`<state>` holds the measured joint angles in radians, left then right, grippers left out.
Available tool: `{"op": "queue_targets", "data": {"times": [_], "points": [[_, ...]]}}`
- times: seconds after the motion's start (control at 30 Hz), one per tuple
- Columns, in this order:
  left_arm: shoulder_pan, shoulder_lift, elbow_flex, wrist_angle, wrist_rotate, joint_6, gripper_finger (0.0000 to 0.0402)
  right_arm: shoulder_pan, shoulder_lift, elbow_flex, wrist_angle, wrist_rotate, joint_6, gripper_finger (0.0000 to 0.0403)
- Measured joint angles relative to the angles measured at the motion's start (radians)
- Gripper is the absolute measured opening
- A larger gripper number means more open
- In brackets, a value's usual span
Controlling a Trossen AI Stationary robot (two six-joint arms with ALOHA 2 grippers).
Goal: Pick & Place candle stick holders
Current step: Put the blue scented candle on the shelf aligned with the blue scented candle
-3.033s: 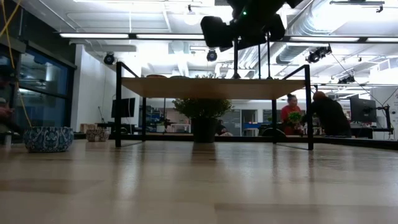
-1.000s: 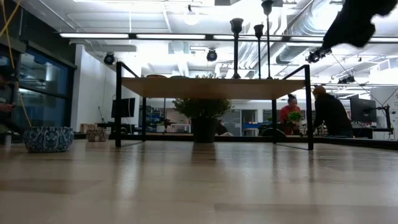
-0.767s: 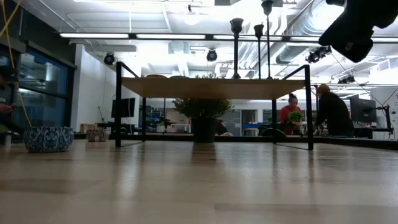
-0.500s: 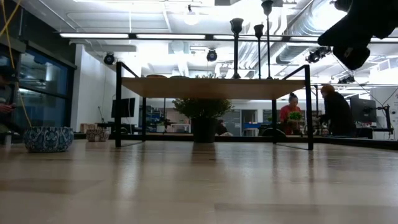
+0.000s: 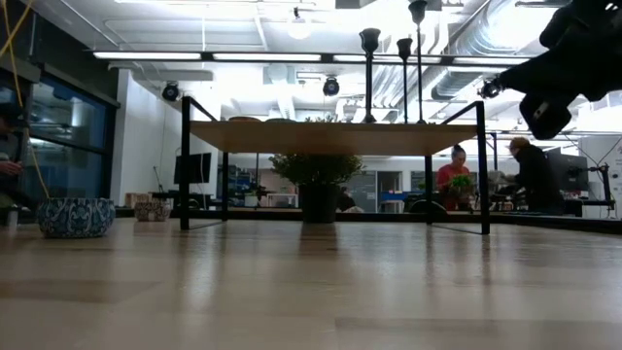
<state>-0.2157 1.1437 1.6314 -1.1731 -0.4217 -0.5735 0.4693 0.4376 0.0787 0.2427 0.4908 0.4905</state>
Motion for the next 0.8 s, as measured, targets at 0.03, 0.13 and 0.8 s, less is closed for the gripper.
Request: {"op": "queue_targets", "data": {"times": [0.03, 0.13, 0.8], "points": [[0.0, 0.007, 0.0, 0.002, -0.001, -0.007, 0.0131, -0.011, -0.024, -0.008, 0.0, -0.017, -0.015, 0.0], [0.0, 0.023, 0.0, 0.003, -0.001, -0.012, 0.0131, -0.048, -0.092, -0.023, -0.023, -0.07, -0.051, 0.0], [0.0, 0.047, 0.0, 0.02, -0.027, -0.09, 0.0131, -0.322, -0.319, -0.067, -0.215, -0.407, -0.221, 0.0]]}}
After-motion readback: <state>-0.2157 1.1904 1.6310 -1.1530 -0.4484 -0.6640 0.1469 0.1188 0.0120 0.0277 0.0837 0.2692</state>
